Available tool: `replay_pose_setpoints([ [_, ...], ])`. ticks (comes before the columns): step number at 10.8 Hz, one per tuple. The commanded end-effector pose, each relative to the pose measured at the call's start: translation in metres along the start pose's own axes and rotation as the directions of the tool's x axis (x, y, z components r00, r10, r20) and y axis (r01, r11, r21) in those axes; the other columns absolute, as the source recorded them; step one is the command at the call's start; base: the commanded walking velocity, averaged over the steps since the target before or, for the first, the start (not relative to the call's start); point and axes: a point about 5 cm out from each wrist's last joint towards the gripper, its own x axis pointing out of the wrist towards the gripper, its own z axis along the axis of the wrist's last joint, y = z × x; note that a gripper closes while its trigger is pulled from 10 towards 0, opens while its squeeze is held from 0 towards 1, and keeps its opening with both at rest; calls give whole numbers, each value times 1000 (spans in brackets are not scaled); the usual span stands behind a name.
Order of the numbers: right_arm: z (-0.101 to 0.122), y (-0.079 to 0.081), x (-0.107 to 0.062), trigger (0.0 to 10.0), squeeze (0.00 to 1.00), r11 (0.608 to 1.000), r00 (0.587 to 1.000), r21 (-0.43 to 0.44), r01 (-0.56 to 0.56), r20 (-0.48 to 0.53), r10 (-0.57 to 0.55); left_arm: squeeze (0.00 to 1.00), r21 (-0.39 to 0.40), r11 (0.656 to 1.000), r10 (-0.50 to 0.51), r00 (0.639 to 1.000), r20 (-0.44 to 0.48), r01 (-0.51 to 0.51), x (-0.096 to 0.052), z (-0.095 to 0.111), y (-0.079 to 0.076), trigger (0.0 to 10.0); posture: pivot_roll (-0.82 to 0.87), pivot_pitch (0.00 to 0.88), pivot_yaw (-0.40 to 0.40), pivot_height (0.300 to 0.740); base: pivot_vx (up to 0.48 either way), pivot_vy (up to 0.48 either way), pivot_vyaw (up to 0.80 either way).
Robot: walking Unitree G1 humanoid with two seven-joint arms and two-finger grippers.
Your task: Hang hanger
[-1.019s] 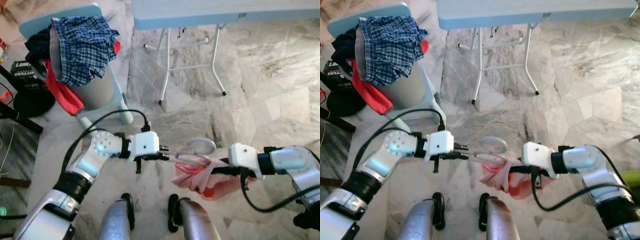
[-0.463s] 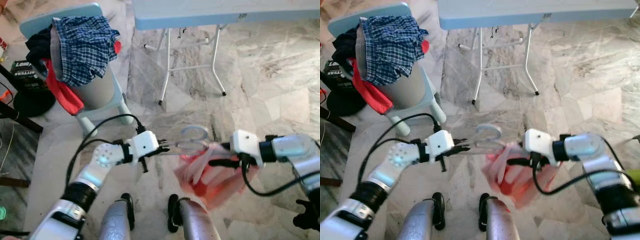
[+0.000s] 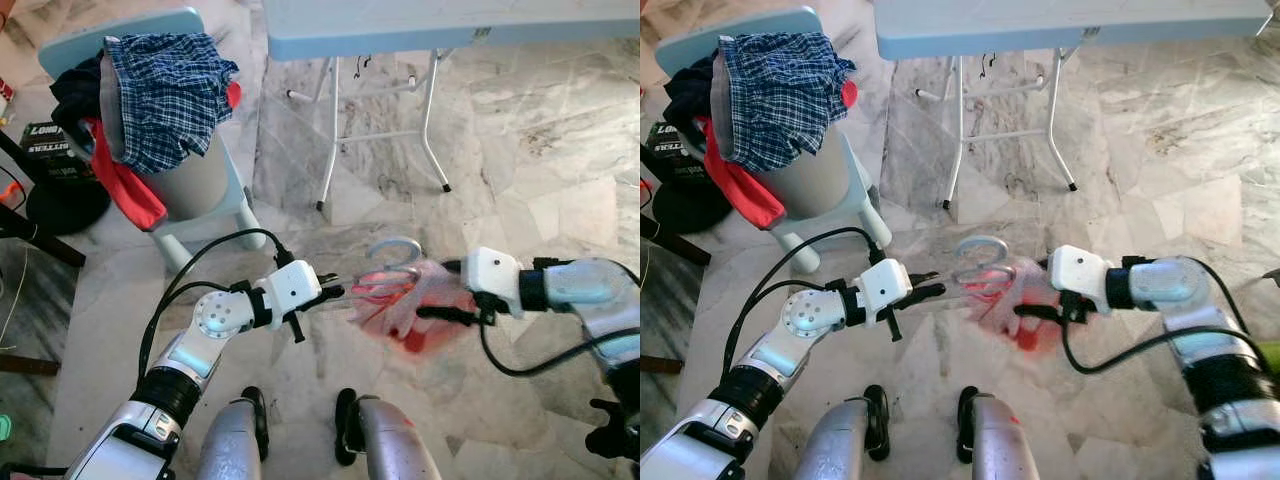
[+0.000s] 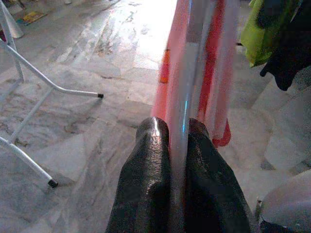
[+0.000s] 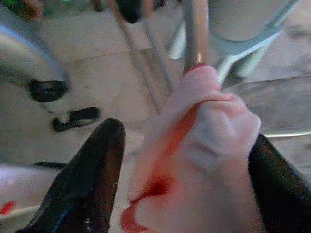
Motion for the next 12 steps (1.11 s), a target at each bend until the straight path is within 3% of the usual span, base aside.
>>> replay_pose_setpoints([
  [1, -6, 2, 0, 10000, 1000, 999, 999, -13, 30, -20, -30, 0, -13, 998, 65, 998, 28, -64, -4, 1, 5, 0, -42, 252, -47, 740, 0, 0, 0],
  [3, -6, -1, 2, 10000, 1000, 995, 996, -37, 92, -15, -92, 0, -15, 998, 58, 998, 31, -58, -3, 0, 2, 0, -45, 255, -46, 740, 0, 0, 0],
  [4, -1, -11, 4, 10000, 1000, 981, 984, -71, 180, 27, -179, 0, -15, 999, 40, 999, 31, -40, -2, -1, -2, 0, -46, 255, -45, 740, 0, 0, 0],
  [7, 6, -21, 6, 10000, 1000, 951, 953, -89, 297, 83, -290, 0, -13, 999, 33, 999, 38, -33, 1, 1, -4, 0, -49, 252, -46, 740, 0, 0, 0],
  [9, 5, -28, 0, 10000, 1000, 899, 901, -89, 429, 106, -420, 0, 4, 996, 89, 996, 26, -89, 0, 0, 1, 0, -48, 250, -48, 740, 0, 0, 0],
  [10, 4, -35, -8, 10000, 1000, 838, 839, -73, 541, 114, -532, 0, 22, 990, 139, 990, 1, -139, -1, -2, 6, 0, -49, 251, -48, 740, 0, 0, 0],
  [11, 1, -43, -22, 10000, 1000, 730, 729, -36, 682, 110, -676, 0, 47, 981, 191, 981, -45, -189, -3, -7, 11, 0, -49, 253, -44, 740, 0, 0, 0],
  [12, -3, -44, -27, 10000, 1000, 689, 686, -9, 725, 97, -721, 0, 50, 978, 203, 978, -53, -200, -4, -8, 12, 0, -50, 253, -43, 740, 0, 0, 0],
])
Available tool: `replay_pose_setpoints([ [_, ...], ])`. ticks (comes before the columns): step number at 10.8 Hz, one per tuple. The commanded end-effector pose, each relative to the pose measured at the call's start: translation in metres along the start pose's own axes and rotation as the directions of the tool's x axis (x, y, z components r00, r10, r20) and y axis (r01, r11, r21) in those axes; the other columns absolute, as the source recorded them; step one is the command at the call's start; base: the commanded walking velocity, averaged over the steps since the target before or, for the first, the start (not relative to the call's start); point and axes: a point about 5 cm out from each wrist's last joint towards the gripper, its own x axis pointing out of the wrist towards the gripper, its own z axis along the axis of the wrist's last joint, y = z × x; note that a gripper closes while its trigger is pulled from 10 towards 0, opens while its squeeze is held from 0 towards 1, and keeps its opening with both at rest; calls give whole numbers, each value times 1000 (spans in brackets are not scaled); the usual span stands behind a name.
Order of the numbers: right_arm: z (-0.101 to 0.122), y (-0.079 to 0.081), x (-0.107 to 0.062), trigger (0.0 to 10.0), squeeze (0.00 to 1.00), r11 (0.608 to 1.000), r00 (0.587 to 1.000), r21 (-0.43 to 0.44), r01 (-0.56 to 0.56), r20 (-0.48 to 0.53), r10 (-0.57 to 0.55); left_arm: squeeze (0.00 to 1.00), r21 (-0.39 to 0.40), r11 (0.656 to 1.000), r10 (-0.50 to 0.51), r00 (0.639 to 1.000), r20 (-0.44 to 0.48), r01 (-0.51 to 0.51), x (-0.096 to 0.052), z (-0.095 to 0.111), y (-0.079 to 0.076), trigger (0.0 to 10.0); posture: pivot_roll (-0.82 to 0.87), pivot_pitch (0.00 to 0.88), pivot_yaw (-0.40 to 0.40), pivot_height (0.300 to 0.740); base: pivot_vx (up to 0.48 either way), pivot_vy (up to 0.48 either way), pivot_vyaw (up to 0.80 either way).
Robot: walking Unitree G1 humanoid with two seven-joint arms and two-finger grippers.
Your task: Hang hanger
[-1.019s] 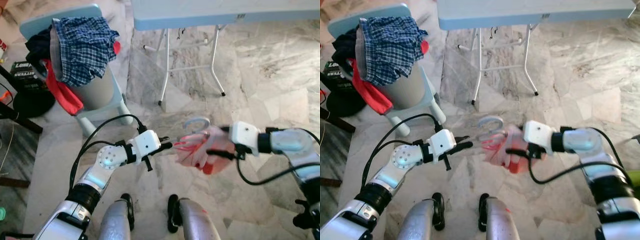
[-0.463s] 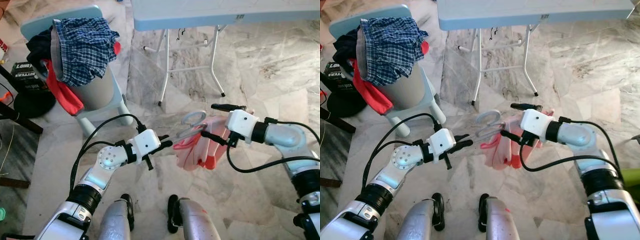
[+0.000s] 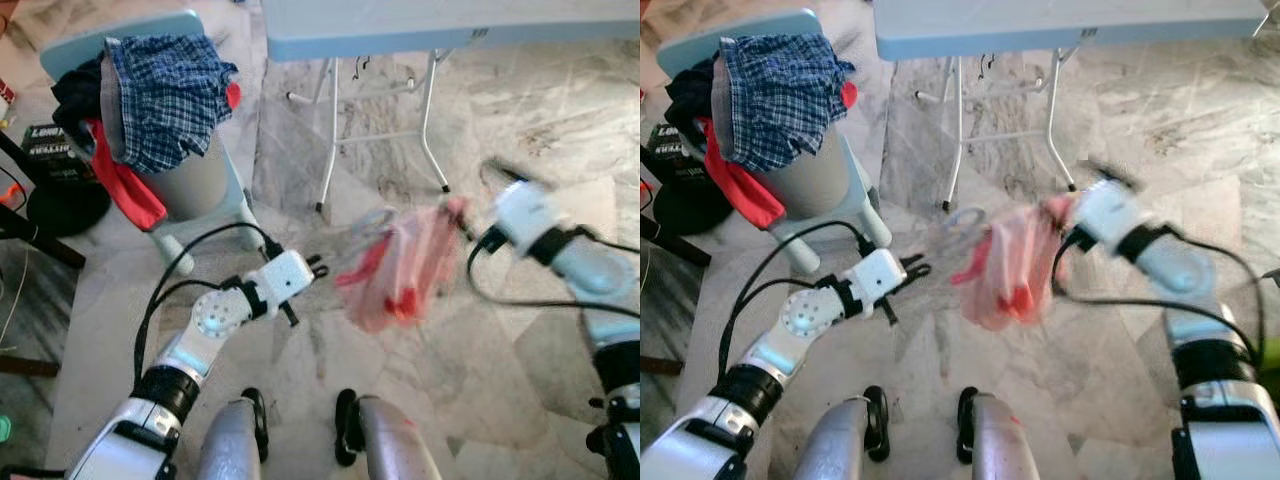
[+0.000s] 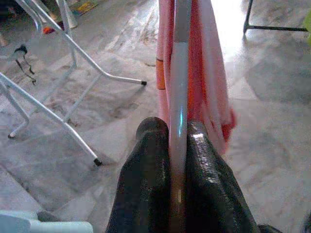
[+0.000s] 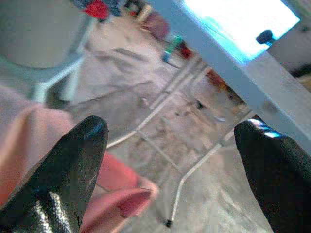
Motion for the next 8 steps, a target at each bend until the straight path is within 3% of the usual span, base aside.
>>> replay_pose_setpoints([
  [1, -14, 9, -9, 10000, 1000, 999, 998, 49, 7, -65, -4, 0, 11, 1000, 13, 1000, 13, -14, 0, 2, 1, 0, -48, 256, -41, 740, 0, 0, 0],
  [2, -29, 33, -16, 10000, 1000, 985, 990, 166, -41, -127, 63, 0, 30, 999, 29, 999, 37, -31, 2, 8, 4, 0, -45, 260, -38, 740, 0, 0, 0],
  [3, -39, 57, -24, 10000, 1000, 964, 966, 226, -138, -182, 181, 0, 45, 998, 41, 997, 64, -44, 4, 15, 6, 0, -42, 262, -35, 740, 0, 0, 0],
  [4, -47, 71, -30, 10000, 1000, 946, 936, 247, -208, -230, 266, 0, 59, 997, 39, 996, 80, -44, 4, 20, 7, 0, -34, 269, -27, 740, 0, 0, 0],
  [5, -51, 74, -33, 10000, 1000, 934, 916, 278, -223, -269, 298, 0, 69, 997, 32, 995, 93, -39, 4, 23, 8, 0, -34, 271, -26, 740, 0, 0, 0],
  [6, -53, 79, -32, 10000, 576, 923, 904, 312, -226, -286, 318, 0, 64, 998, 15, 992, 129, -23, 5, 30, 5, 0, -31, 277, -23, 740, 0, 0, 0],
  [7, -51, 84, -28, 10000, 341, 920, 907, 328, -214, -283, 311, 0, 54, 999, -1, 989, 149, -7, 6, 36, 0, 0, -28, 280, -21, 740, 0, 0, 0],
  [8, -47, 89, -19, 10000, 0, 924, 924, 345, -165, -273, 267, 0, 39, 999, -25, 985, 168, 18, 7, 40, -8, 0, -24, 284, -17, 740, 0, 0, 0],
])
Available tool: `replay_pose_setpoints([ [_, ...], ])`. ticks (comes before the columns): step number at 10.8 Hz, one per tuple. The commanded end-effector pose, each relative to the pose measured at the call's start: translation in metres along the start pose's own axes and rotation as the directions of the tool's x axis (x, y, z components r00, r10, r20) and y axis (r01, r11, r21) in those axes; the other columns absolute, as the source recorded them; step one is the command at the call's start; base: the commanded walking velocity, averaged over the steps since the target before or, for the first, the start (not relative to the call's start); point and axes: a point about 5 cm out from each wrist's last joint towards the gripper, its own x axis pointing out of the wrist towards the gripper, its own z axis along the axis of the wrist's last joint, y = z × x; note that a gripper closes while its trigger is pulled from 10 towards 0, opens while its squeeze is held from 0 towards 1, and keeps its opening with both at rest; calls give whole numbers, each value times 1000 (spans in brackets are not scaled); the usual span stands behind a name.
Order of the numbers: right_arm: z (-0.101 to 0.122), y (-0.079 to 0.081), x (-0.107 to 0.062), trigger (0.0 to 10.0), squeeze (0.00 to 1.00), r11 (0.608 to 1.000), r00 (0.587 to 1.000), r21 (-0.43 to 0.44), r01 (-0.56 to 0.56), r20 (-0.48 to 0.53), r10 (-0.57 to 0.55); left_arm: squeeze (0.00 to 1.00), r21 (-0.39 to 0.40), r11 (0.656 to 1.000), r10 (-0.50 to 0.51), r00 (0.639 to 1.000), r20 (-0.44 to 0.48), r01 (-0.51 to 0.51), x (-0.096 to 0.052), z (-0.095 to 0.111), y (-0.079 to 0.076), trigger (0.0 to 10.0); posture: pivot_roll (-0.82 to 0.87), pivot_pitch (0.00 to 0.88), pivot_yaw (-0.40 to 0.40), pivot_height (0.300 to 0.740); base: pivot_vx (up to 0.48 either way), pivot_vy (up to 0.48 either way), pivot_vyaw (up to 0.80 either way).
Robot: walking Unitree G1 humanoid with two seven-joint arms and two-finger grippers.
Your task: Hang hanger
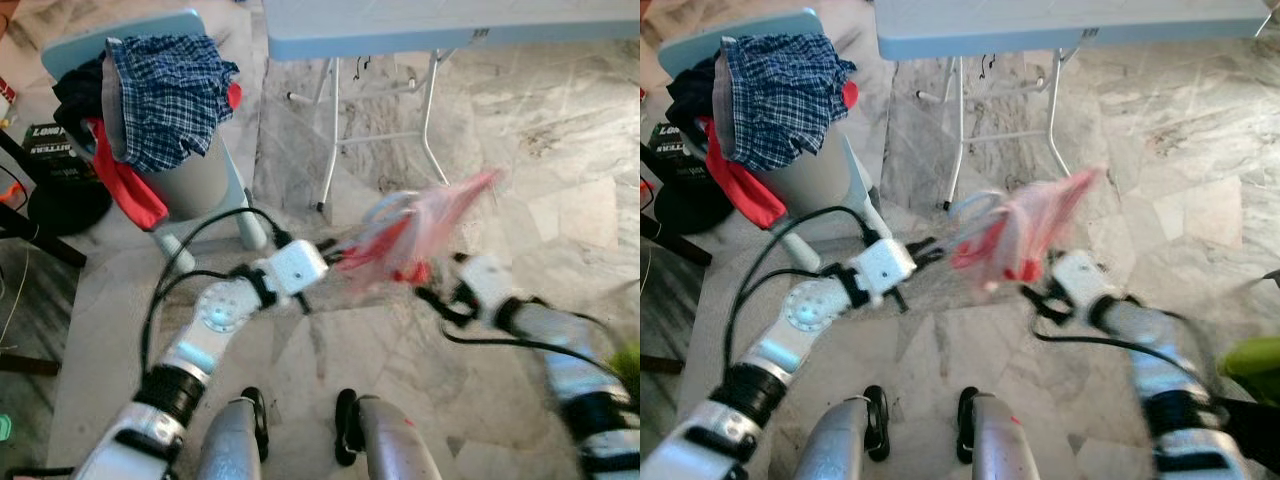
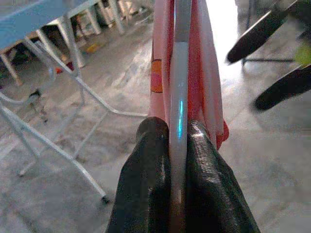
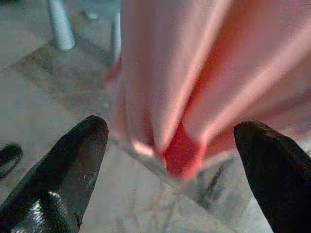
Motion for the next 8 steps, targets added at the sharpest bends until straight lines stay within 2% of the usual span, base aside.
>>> replay_pose_setpoints([
  [1, 3, -1, 3, 10000, 0, 999, 999, 9, 40, 7, -40, 0, -9, 999, -31, 999, 20, 31, 1, 4, -7, 0, -23, 286, -15, 740, 0, 0, 0],
  [2, 9, -1, 9, 10000, 0, 993, 994, 47, 104, 31, -106, 0, -21, 999, -46, 998, 38, 47, 4, 9, -11, 0, -19, 286, -14, 740, 0, 0, 0],
  [3, 12, -8, 10, 0, 0, 978, 980, 96, 186, 52, -192, 0, -23, 997, -68, 997, 48, 70, 4, 13, -17, 0, -18, 286, -15, 740, 0, 0, 0],
  [4, 12, -13, 9, 0, 0, 961, 971, 168, 219, 63, -232, 0, -27, 997, -74, 996, 48, 76, 3, 13, -20, 0, -18, 286, -15, 740, 0, 0, 0],
  [6, 10, -17, 4, 0, 0, 962, 970, 148, 228, 48, -238, 0, -21, 996, -88, 996, 26, 88, -3, 10, -21, 0, -22, 285, -18, 740, 0, 0, 0],
  [8, 10, -23, 3, 0, 0, 954, 964, 164, 251, 45, -261, 0, -19, 996, -82, 996, 21, 83, -3, 11, -19, 0, -21, 281, -21, 740, 0, 0, 0],
])
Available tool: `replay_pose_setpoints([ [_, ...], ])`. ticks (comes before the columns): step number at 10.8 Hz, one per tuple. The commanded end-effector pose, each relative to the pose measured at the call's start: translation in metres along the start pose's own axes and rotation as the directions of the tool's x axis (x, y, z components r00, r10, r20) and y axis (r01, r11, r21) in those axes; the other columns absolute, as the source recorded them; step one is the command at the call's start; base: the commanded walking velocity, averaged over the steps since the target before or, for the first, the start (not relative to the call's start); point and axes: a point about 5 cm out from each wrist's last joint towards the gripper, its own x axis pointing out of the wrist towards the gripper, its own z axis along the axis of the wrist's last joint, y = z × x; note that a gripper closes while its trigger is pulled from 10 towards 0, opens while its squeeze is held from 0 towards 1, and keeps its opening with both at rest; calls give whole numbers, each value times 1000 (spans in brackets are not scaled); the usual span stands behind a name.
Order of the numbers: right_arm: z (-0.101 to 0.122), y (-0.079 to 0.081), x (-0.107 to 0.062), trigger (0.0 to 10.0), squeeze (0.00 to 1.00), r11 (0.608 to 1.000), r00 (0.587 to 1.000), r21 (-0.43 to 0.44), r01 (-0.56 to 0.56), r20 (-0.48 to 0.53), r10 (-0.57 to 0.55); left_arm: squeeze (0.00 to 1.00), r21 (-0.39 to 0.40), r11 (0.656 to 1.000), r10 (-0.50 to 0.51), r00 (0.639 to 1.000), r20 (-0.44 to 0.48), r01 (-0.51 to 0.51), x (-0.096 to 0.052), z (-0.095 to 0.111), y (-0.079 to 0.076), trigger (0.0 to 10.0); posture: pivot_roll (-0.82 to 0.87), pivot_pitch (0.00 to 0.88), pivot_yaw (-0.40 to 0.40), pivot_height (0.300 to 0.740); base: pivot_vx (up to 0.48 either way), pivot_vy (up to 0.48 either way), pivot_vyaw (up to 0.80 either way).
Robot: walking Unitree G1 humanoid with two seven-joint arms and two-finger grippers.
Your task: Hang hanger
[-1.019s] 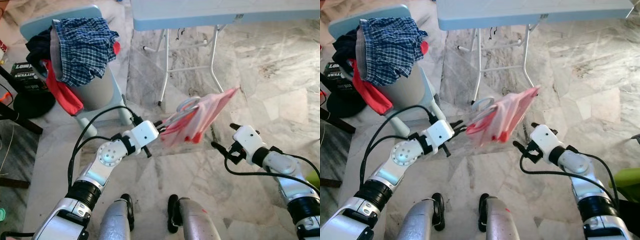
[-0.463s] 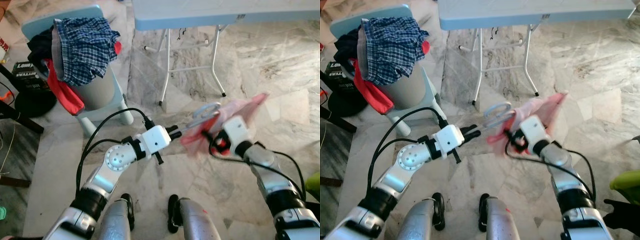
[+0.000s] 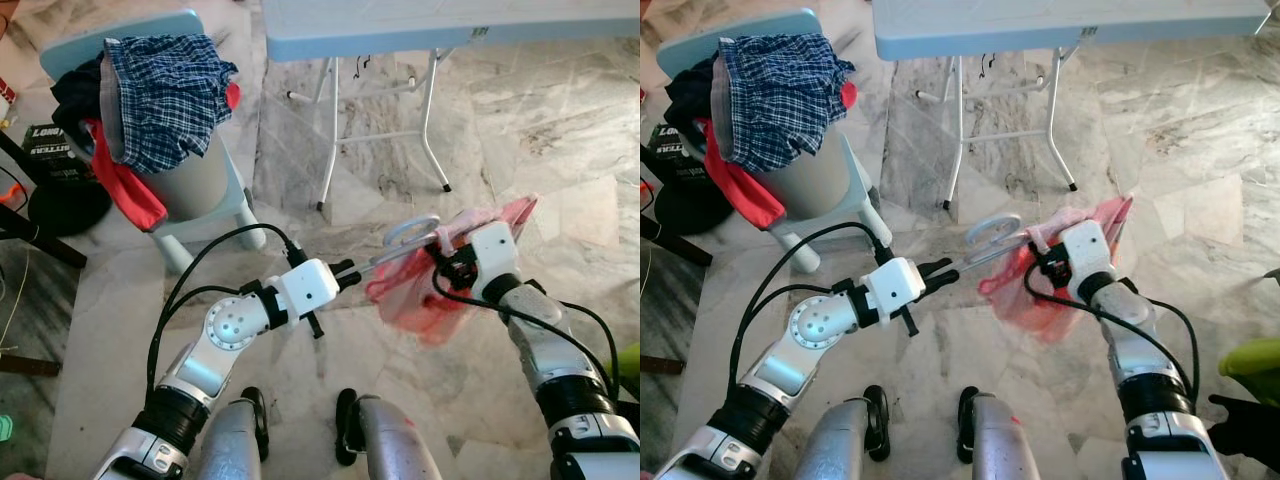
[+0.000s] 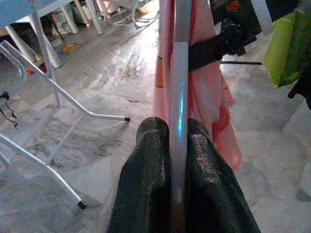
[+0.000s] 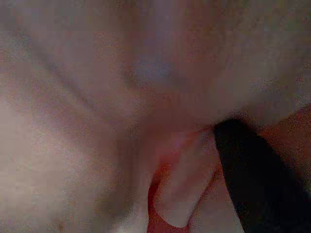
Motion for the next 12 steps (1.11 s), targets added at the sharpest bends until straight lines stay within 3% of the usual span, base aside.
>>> replay_pose_setpoints([
  [1, -4, -7, -3, 0, 0, 1000, 999, 16, 24, -24, -24, 0, 11, 1000, -10, 1000, 21, 10, 1, 5, -1, 0, -20, 280, -22, 740, 0, 0, 0],
  [9, 7, -26, 3, 0, 0, 981, 985, 91, 170, 26, -173, 0, 11, 1000, 16, 1000, 4, -16, -1, 1, 1, 0, -22, 256, -29, 740, 0, 0, 0],
  [11, 13, -40, 2, 0, 0, 955, 958, 112, 276, 43, -282, 0, 21, 999, 27, 999, -25, -27, -1, -3, 2, 0, -23, 254, -34, 740, 0, 0, 0],
  [12, 16, -52, -1, 0, 0, 923, 928, 136, 361, 46, -370, 0, 18, 999, 46, 994, -101, -44, -5, -14, 3, 0, -24, 254, -36, 740, 0, 0, 0],
])
